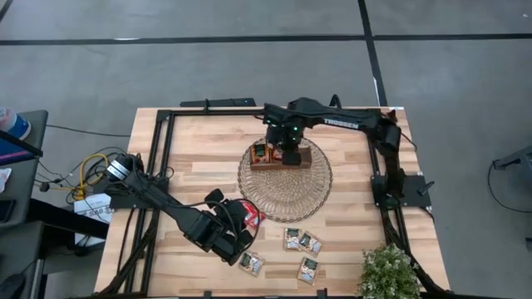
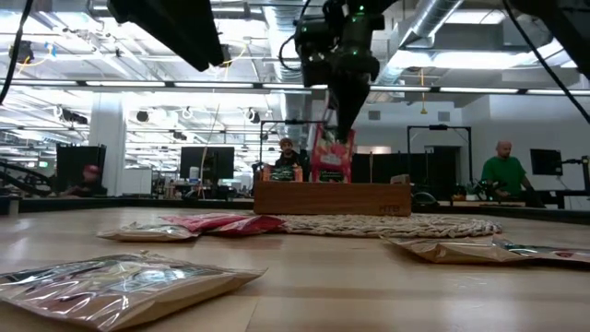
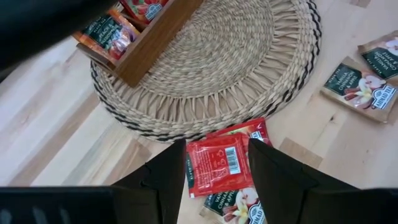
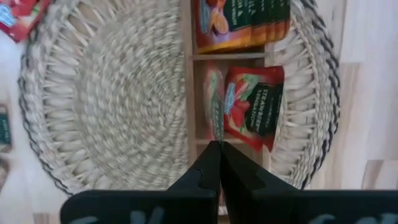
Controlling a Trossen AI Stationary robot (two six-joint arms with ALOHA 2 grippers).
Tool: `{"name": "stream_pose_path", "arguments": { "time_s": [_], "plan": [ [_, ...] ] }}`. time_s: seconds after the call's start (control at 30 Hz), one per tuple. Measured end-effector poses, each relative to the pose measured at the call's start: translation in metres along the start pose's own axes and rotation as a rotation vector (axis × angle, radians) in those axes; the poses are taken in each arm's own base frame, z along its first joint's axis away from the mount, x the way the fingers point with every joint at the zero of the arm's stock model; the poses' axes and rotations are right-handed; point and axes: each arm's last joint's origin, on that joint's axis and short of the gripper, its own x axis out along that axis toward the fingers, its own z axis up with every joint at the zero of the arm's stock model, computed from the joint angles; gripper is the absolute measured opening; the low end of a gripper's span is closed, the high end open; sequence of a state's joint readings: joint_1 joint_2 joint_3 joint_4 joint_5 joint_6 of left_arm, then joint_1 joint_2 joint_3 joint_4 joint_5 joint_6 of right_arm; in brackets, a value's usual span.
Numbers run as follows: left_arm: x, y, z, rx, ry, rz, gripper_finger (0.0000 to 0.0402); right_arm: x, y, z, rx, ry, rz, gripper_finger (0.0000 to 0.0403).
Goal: Pick & Place Tea
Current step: Put the red tea bag into the middle section of the wooden organizer
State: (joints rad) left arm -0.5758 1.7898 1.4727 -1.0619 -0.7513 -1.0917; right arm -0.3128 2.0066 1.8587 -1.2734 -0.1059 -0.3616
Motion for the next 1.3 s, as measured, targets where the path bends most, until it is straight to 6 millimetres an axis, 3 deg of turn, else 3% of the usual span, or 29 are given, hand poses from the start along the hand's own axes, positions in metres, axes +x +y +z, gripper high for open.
{"name": "stream_pose_path", "arguments": {
  "time_s": [0.4,1.03,1.3],
  "plan": [
    [0.0,-0.001,0.0,-0.005,-0.005,-0.005,0.0167,0.002,-0.017,-0.006,0.032,0.01,-0.001,0.0],
    [0.0,-0.001,0.0,-0.007,0.001,-0.013,0.0167,0.003,-0.012,-0.003,-0.004,-0.008,0.036,0.0001],
    [0.0,-0.001,0.0,-0.008,0.001,-0.014,0.0167,0.003,-0.011,-0.002,-0.011,-0.003,0.02,0.0027]
  ]
}}
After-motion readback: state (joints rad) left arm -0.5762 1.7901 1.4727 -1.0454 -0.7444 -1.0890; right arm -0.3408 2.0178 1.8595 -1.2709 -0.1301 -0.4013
